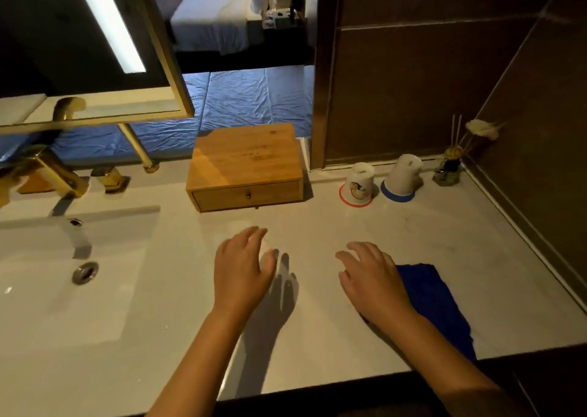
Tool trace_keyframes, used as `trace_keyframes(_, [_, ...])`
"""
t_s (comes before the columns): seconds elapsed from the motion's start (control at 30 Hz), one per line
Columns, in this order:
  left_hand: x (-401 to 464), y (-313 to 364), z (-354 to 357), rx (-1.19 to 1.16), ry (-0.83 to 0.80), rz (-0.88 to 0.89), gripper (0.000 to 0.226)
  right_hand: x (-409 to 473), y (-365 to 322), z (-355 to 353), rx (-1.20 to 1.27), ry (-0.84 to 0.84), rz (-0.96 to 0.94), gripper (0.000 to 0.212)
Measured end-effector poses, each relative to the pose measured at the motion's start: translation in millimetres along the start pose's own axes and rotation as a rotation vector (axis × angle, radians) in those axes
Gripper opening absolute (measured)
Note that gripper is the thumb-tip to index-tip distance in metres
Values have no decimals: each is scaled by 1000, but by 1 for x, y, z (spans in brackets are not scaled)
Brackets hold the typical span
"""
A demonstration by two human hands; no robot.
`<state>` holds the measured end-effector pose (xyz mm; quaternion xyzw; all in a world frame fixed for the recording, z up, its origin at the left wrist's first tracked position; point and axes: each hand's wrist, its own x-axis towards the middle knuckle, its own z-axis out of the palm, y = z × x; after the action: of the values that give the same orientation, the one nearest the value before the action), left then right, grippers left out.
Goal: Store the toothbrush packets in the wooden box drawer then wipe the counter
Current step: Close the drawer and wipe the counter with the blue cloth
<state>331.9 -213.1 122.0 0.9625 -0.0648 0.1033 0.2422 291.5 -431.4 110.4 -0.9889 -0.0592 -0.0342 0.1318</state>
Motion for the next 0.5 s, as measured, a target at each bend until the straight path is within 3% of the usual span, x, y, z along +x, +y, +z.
trace_keyframes(0.23, [-114,49,68,117,-201,-80,59,-63,96,-22,-13,-166,-100,49])
trace_keyframes(0.4, [-141,59,106,248,-354,-26,66,-73,150,-24,-224,-359,-231,59])
trace_keyframes(0.5, [-145,52,114,267,-356,-46,65,-60,158,-20,-291,-475,-360,65])
